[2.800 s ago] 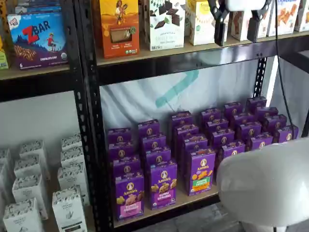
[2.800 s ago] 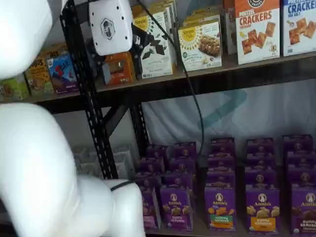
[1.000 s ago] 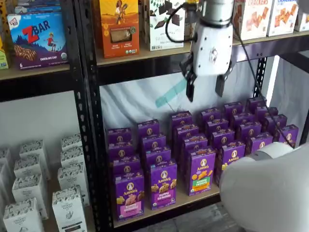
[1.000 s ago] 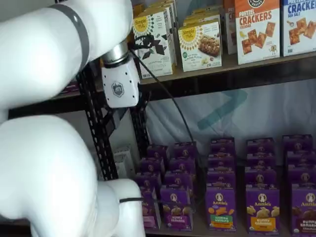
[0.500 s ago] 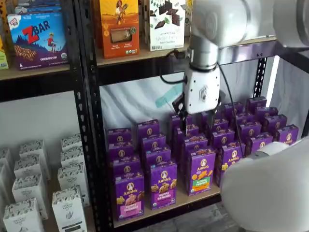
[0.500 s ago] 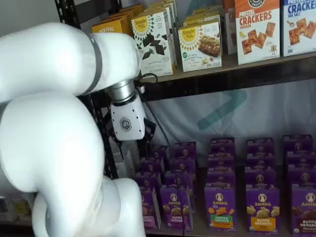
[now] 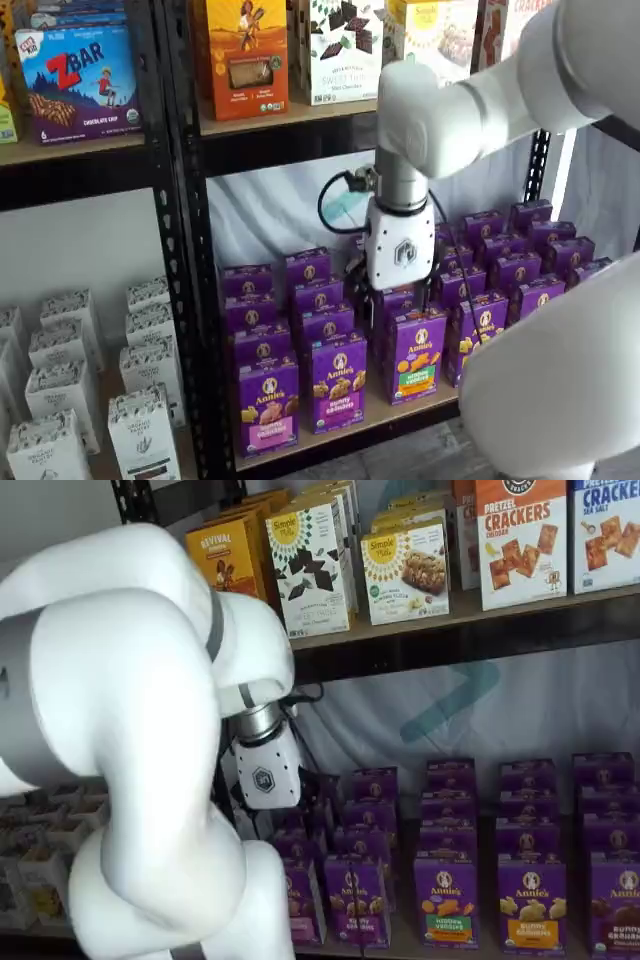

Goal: Pick up the purple box with a pink patch in the middle, on the bottom shelf, the first box from the left

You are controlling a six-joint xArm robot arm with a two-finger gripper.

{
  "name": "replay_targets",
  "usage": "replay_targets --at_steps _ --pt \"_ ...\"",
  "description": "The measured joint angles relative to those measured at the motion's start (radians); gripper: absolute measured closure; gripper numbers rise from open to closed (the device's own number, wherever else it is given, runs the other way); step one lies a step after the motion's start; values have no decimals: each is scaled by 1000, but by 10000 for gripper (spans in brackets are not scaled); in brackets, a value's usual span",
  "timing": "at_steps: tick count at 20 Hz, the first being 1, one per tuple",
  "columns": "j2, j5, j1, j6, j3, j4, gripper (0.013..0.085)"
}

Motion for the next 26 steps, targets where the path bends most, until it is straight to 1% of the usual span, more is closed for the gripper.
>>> replay_targets --at_steps 3,4,9,10,12,16,19,22,23,24,25,26 --pt "65 -94 12 10 21 8 130" --pt "96 -129 18 21 26 2 130" --pt "254 -227 46 88 13 -46 130" --pt "284 -249 50 95 12 -48 130" --pt "356 -288 58 90 -1 -31 130" --pt "481 -346 71 46 -32 39 130" --pt "561 -386 82 53 -56 44 130" --pt "645 -478 93 109 -73 -6 130" --pt "664 -500 95 136 -78 -33 130" --pt "692 -536 97 176 -85 -73 130" --pt "713 -557 100 187 -93 -82 130" --pt "735 -577 104 179 -102 -69 130"
